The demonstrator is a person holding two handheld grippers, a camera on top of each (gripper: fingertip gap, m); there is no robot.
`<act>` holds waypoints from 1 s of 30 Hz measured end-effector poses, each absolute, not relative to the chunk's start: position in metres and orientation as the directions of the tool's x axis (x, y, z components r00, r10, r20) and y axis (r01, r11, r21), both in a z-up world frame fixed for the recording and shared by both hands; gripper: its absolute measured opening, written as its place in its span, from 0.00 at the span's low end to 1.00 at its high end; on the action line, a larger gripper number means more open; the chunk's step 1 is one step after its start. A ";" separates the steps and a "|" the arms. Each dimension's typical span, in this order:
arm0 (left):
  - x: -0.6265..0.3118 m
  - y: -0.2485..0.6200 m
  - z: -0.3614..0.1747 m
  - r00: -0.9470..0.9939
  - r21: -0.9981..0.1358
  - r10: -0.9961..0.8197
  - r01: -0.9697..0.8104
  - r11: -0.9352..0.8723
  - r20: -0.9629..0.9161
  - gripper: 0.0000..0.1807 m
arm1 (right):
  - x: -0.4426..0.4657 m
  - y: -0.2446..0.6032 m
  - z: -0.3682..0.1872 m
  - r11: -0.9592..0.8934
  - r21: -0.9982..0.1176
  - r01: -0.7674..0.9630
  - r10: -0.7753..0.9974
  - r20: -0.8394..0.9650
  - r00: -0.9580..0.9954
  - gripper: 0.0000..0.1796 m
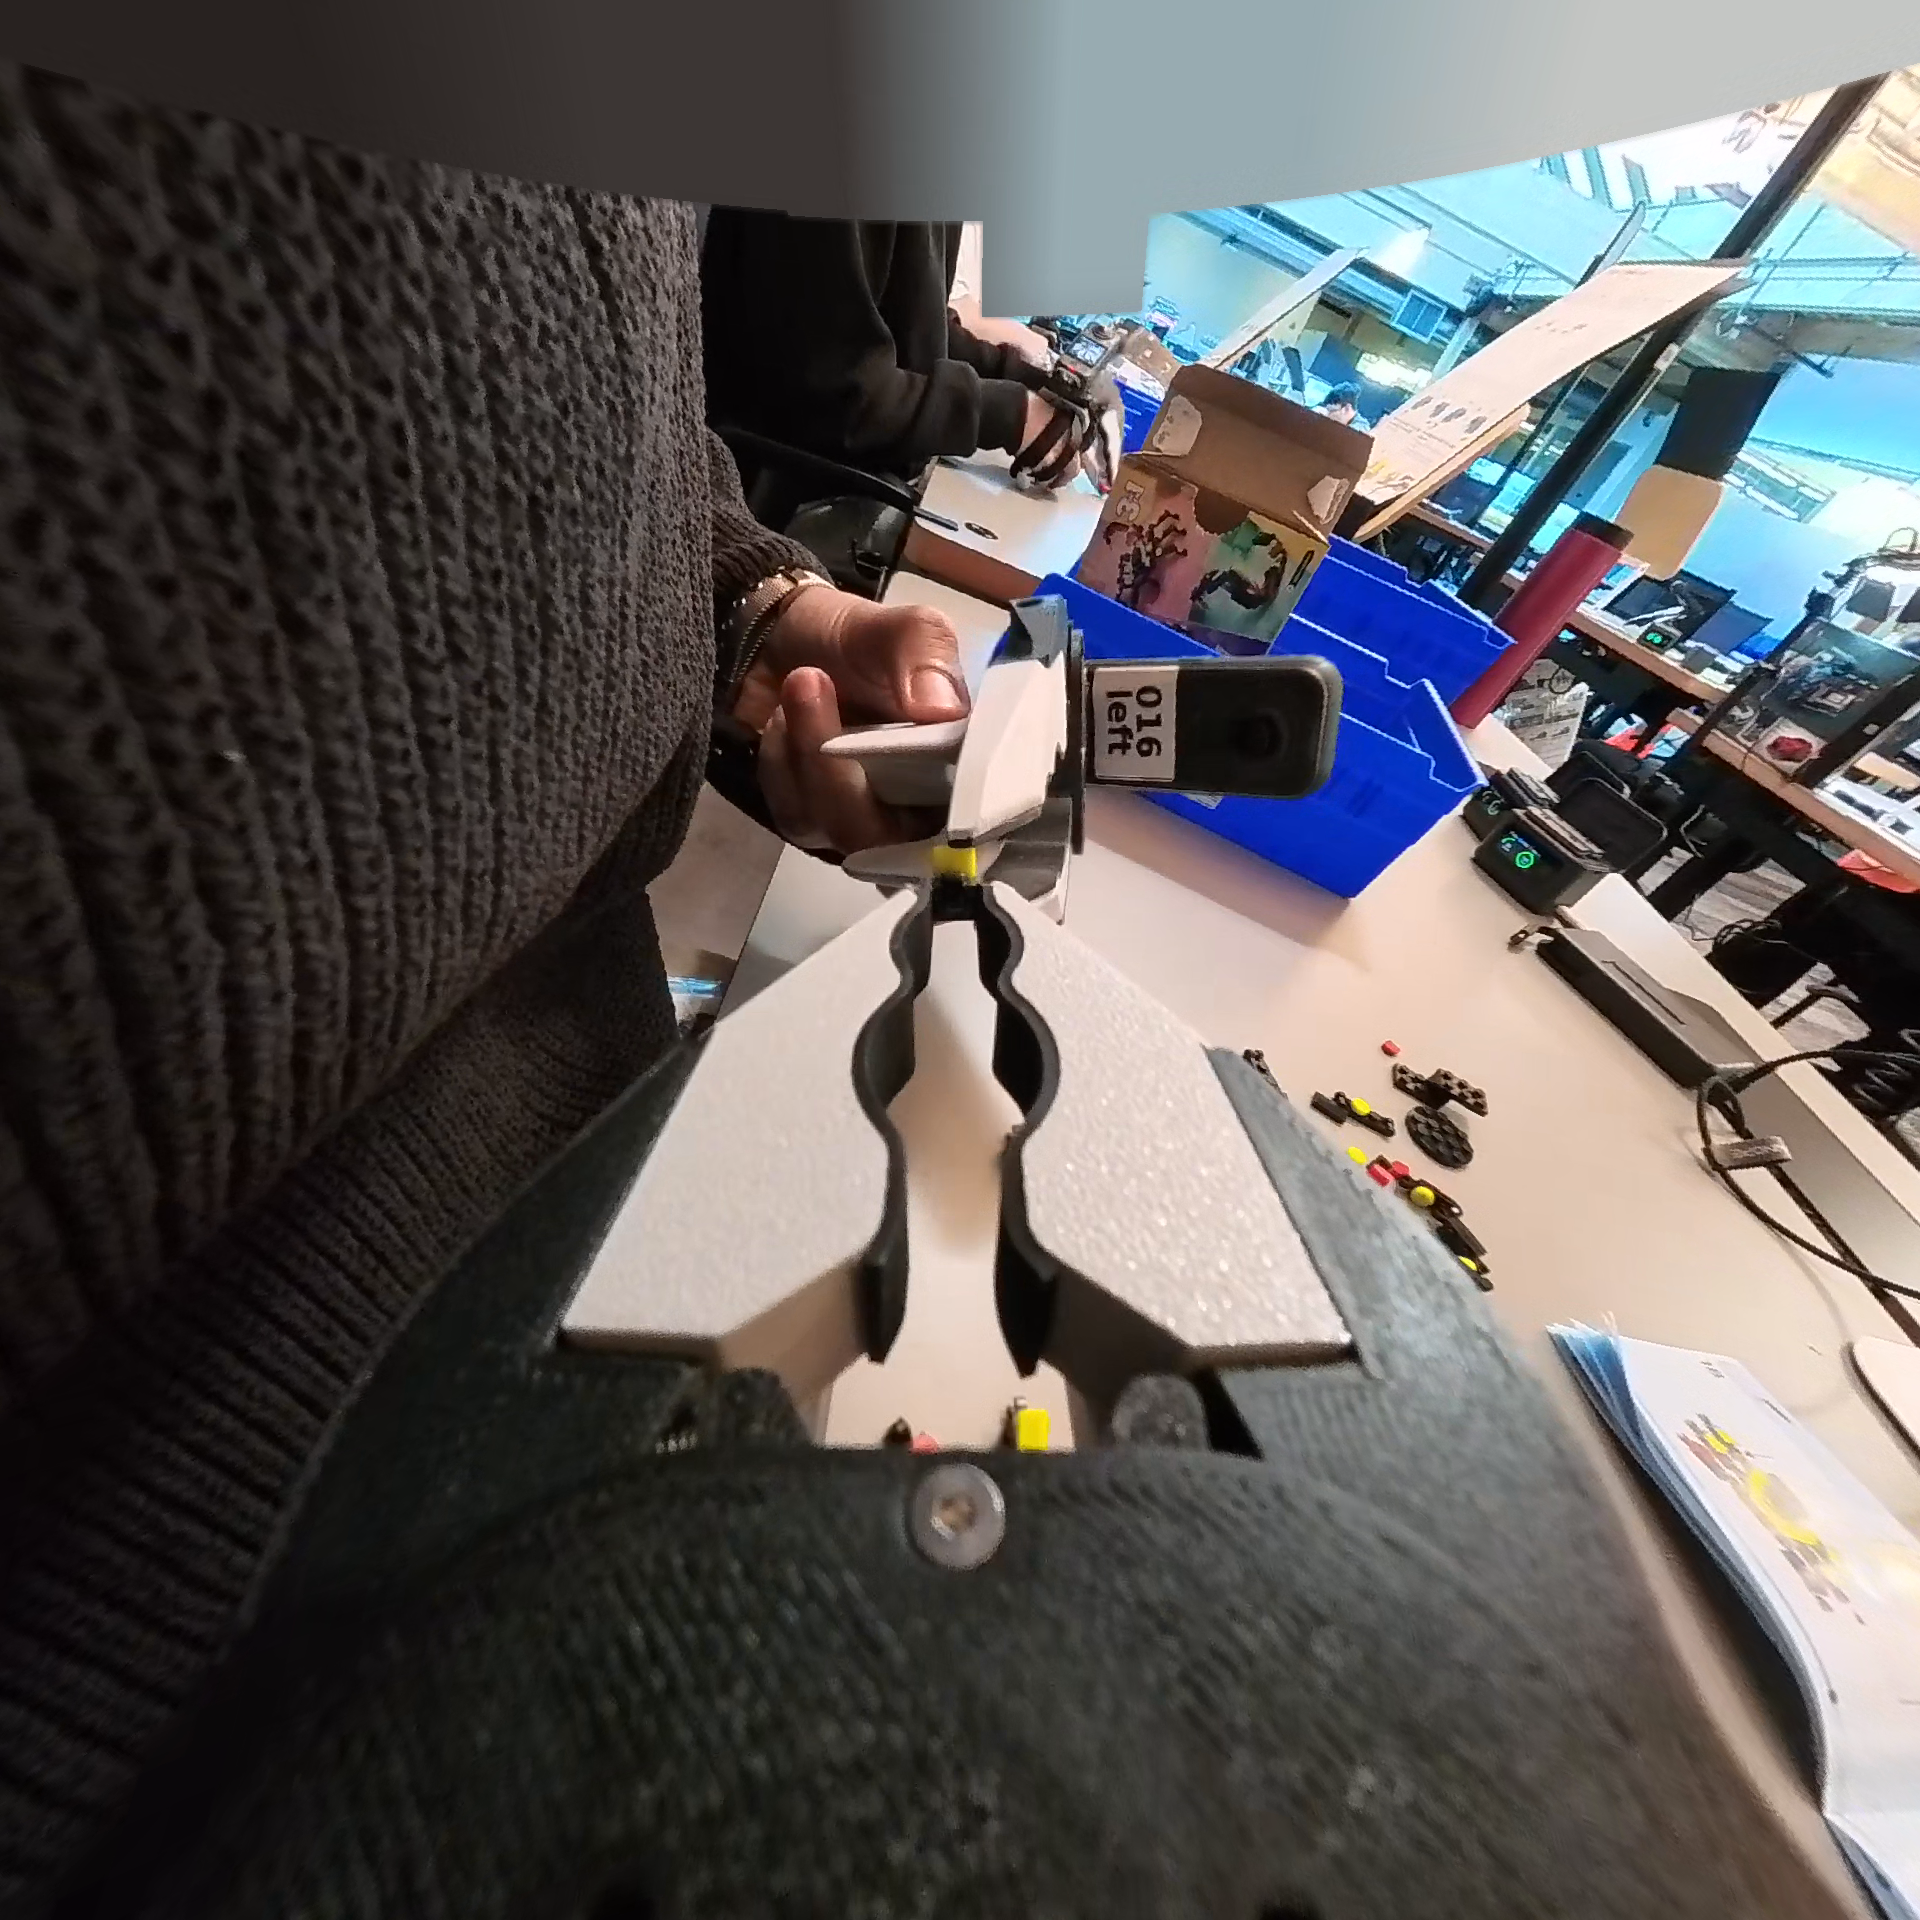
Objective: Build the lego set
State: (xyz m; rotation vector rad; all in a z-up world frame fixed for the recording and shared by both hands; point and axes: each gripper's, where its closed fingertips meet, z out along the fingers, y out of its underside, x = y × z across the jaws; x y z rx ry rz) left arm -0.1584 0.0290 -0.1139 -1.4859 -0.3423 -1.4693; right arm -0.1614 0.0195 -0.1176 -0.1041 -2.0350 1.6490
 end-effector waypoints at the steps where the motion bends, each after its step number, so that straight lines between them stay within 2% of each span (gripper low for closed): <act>1: -0.159 0.029 -0.114 0.233 -0.431 -0.420 0.766 -0.476 0.877 0.06 | -0.162 0.020 -0.117 0.258 -0.932 -0.254 0.372 0.338 -0.864 0.04; 10: -0.161 0.031 -0.116 0.247 -0.433 -0.408 0.772 -0.465 0.879 0.06 | -0.164 0.021 -0.119 0.259 -0.936 -0.237 0.381 0.325 -0.866 0.04; 13: -0.162 0.031 -0.119 0.292 -0.464 -0.399 0.761 -0.453 0.869 0.06 | -0.165 0.021 -0.121 0.266 -0.938 -0.223 0.384 0.315 -0.868 0.04; 16: -0.168 0.031 -0.127 0.380 -0.511 -0.354 0.741 -0.437 0.854 0.14 | -0.167 0.021 -0.122 0.266 -0.940 -0.213 0.390 0.307 -0.868 0.04; 18: -0.171 0.031 -0.130 0.428 -0.542 -0.338 0.725 -0.426 0.838 0.15 | -0.169 0.023 -0.123 0.256 -0.947 -0.194 0.400 0.287 -0.871 0.04; 26: -0.173 0.031 -0.144 0.660 -0.707 -0.280 0.568 -0.421 0.697 0.15 | -0.175 0.027 -0.137 0.200 -0.978 0.062 0.408 0.026 -0.913 0.04; 30: -0.164 0.033 -0.147 0.671 -0.718 -0.294 0.532 -0.449 0.681 0.07 | -0.175 0.027 -0.139 0.168 -0.978 0.122 0.393 -0.047 -0.918 0.04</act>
